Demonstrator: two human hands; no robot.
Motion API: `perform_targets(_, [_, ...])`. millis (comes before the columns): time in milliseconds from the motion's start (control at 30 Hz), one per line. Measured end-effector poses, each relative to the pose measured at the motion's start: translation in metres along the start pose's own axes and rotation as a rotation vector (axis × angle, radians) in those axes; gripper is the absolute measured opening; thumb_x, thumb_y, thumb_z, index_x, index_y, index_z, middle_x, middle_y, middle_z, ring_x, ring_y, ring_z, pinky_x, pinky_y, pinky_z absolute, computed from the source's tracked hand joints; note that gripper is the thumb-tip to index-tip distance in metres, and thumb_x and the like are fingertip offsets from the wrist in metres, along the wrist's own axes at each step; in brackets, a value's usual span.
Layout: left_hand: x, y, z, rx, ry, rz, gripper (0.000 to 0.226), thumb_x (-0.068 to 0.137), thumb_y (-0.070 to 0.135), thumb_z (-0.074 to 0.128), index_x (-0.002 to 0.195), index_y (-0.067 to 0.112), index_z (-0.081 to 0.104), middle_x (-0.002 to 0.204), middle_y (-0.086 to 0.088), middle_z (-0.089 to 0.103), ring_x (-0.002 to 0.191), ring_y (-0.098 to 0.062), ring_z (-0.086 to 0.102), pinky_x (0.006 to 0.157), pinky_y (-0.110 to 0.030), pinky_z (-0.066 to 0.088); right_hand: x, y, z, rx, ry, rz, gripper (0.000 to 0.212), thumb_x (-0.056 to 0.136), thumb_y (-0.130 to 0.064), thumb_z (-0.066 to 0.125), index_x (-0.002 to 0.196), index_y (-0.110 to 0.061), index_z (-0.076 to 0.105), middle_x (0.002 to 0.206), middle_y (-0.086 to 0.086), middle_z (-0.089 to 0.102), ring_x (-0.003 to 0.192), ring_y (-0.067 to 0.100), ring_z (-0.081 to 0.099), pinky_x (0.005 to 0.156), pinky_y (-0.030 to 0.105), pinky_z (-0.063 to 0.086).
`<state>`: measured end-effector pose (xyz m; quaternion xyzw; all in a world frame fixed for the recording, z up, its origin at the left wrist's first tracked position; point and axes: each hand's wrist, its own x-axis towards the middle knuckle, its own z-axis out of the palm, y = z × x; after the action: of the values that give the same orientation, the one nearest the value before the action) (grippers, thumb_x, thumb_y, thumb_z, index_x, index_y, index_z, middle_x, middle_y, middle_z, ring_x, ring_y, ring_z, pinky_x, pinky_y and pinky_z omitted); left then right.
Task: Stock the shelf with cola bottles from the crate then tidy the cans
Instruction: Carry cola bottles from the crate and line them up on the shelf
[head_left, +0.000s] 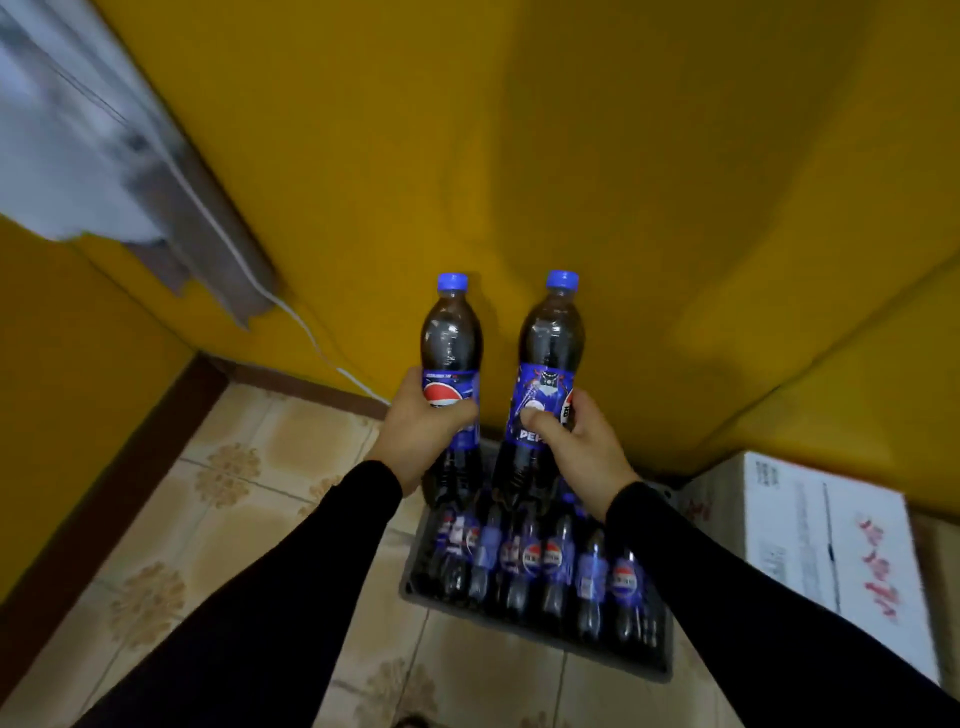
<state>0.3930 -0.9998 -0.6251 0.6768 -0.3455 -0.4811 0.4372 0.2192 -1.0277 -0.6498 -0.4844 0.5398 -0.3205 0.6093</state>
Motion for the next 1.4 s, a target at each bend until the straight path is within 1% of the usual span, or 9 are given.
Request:
perform_targets(100, [-0.034,0.085,-0.036,-0.073,0.042,0.085,0.033,0.082,-0.005,0.063,0.109,0.011,0.053,0.082,-0.003,0.063,0.060,-0.007,0.062,0.057,-0.021,0.052,-0.024,-0.088,0.016,0.055,-0.046,-0.098,0.029,0.085,-0.032,0.071,0.110,-0.028,0.056,0.110,-0.001,0.069,0.100,0.016,0.068,0.089,0.038,0.054])
perform_targets(267, [-0.108,0.212,-0.107,-0.140,0.111,0.189,0.036,0.082,0.002,0.065,0.112,0.017,0.053,0.086,-0.003,0.064,0.073,-0.017,0.063,0.067,-0.033,0.053,-0.093,-0.232,0.052,0.083,-0.129,-0.266,0.044,0.082,-0.047,0.066,0.119,-0.025,0.054,0.113,-0.002,0.068,0.101,0.012,0.067,0.087,0.030,0.053])
perform_targets(400, [-0.172,0.280,-0.160,-0.180,0.198,0.290,0.033,0.074,0.006,0.068,0.102,0.019,0.057,0.086,-0.007,0.064,0.075,-0.021,0.063,0.070,-0.037,0.055,-0.146,-0.312,0.073,0.107,-0.211,-0.384,0.048,0.079,-0.046,0.065,0.120,-0.022,0.057,0.113,0.001,0.069,0.099,0.015,0.069,0.085,0.030,0.055])
perform_targets(500, [-0.227,0.316,-0.199,-0.222,0.270,0.345,0.033,0.082,0.001,0.064,0.110,0.015,0.056,0.094,-0.011,0.066,0.082,-0.025,0.064,0.075,-0.039,0.055,-0.186,-0.360,0.090,0.135,-0.276,-0.454,0.028,0.087,-0.035,0.064,0.112,-0.023,0.059,0.104,-0.001,0.070,0.092,0.011,0.069,0.079,0.024,0.056])
perform_targets(600, [-0.286,0.340,-0.229,-0.230,0.389,0.410,0.033,0.085,0.000,0.062,0.115,0.011,0.055,0.096,-0.009,0.067,0.084,-0.023,0.066,0.073,-0.035,0.054,-0.221,-0.394,0.109,0.165,-0.350,-0.513,0.035,0.084,-0.036,0.066,0.113,-0.017,0.061,0.101,0.002,0.072,0.088,0.014,0.069,0.079,0.030,0.055])
perform_targets(733, [-0.368,0.348,-0.255,-0.213,0.559,0.467,0.039,0.086,0.006,0.063,0.123,0.011,0.052,0.101,-0.009,0.067,0.087,-0.022,0.067,0.073,-0.033,0.054,-0.260,-0.416,0.136,0.163,-0.510,-0.572,0.031,0.086,-0.035,0.067,0.112,-0.019,0.062,0.105,0.003,0.072,0.094,0.019,0.069,0.084,0.036,0.055])
perform_targets(833, [-0.431,0.343,-0.271,-0.193,0.679,0.485,0.040,0.086,0.009,0.064,0.124,0.013,0.052,0.102,-0.009,0.065,0.090,-0.023,0.066,0.075,-0.034,0.054,-0.298,-0.424,0.157,0.151,-0.649,-0.593,0.024,0.088,-0.035,0.065,0.109,-0.025,0.060,0.102,-0.001,0.072,0.092,0.013,0.070,0.080,0.031,0.055])
perform_targets(1000, [-0.555,0.317,-0.295,-0.181,0.943,0.491,0.038,0.086,0.011,0.065,0.122,0.015,0.054,0.101,-0.007,0.066,0.090,-0.021,0.066,0.076,-0.033,0.053,-0.391,-0.425,0.207,0.150,-0.903,-0.624,0.052,0.077,-0.047,0.066,0.119,-0.017,0.059,0.107,0.004,0.071,0.095,0.015,0.069,0.080,0.027,0.054])
perform_targets(1400, [-0.839,0.209,-0.347,-0.217,1.445,0.453,0.029,0.083,0.005,0.068,0.109,0.014,0.057,0.093,-0.007,0.067,0.081,-0.020,0.066,0.070,-0.029,0.052,-0.641,-0.360,0.343,0.142,-1.383,-0.577,0.048,0.077,-0.043,0.069,0.116,-0.015,0.061,0.105,0.006,0.072,0.095,0.022,0.070,0.085,0.038,0.056])
